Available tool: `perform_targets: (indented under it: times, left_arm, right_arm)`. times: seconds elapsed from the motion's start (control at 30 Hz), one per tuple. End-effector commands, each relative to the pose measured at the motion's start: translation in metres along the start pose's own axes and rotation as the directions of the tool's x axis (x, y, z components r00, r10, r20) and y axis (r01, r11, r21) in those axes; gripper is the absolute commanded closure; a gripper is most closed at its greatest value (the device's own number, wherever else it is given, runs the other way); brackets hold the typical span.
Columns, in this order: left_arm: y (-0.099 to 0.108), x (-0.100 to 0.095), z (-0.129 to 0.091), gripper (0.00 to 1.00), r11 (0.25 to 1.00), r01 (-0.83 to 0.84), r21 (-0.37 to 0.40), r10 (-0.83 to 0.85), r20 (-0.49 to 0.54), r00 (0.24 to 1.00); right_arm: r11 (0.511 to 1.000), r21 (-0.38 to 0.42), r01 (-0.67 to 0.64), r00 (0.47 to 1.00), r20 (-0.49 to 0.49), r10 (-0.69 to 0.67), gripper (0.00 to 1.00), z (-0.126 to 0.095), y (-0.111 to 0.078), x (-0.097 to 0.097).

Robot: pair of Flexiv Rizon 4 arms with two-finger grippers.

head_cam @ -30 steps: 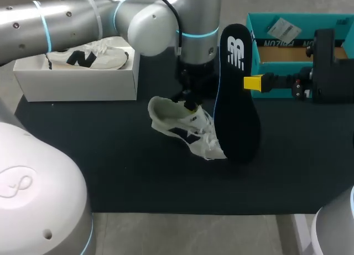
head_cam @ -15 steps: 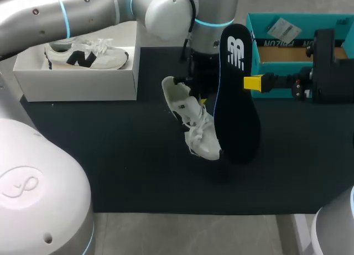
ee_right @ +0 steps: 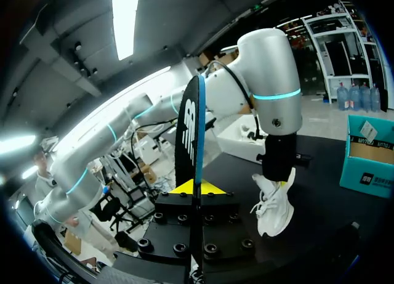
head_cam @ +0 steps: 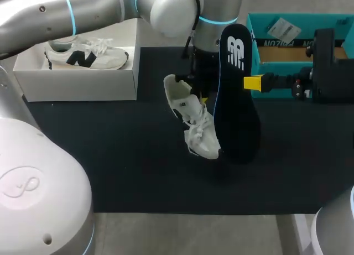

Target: Take the shoe out of the shoebox, open the shoe tongue, remove and reinsert the insole, then place the shoe into the shoebox

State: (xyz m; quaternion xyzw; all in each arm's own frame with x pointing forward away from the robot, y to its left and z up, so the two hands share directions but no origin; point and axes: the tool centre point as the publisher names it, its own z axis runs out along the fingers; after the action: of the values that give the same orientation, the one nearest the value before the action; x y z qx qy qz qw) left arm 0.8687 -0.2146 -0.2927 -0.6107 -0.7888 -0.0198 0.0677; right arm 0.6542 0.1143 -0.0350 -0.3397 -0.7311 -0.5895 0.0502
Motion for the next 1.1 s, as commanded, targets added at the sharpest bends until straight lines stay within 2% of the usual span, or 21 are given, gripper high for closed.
perform_targets:
  times: [0.03, 0.2, 0.53, 0.83, 1.1]
  left_arm:
    - [0.008, -0.002, 0.002, 1.0, 0.995, -0.098, 0.016, 0.098, -0.02, 0.995]
    - [0.017, -0.002, 0.009, 1.0, 0.958, -0.285, 0.023, 0.286, -0.023, 0.958]
    - [0.034, -0.011, 0.017, 1.0, 0.959, -0.281, -0.018, 0.278, -0.092, 0.956]
    - [0.036, -0.029, 0.031, 1.0, 0.951, -0.302, -0.06, 0.29, -0.158, 0.944]
    - [0.044, -0.023, 0.033, 1.0, 0.939, -0.333, -0.091, 0.311, -0.191, 0.931]
  right_arm:
    - [1.0, -0.001, -0.001, 1.0, 0.001, 0.001, 1.0, 0.002, -0.001, 0.0]
    - [1.0, -0.001, -0.001, 1.0, 0.001, 0.001, 1.0, 0.002, -0.001, 0.0]
    - [1.0, -0.001, -0.001, 1.0, 0.001, 0.001, 1.0, 0.002, -0.001, 0.0]
    - [1.0, -0.001, -0.001, 1.0, 0.001, 0.001, 1.0, 0.002, -0.001, 0.0]
    - [1.0, -0.001, -0.001, 1.0, 0.001, 0.001, 1.0, 0.002, -0.001, 0.0]
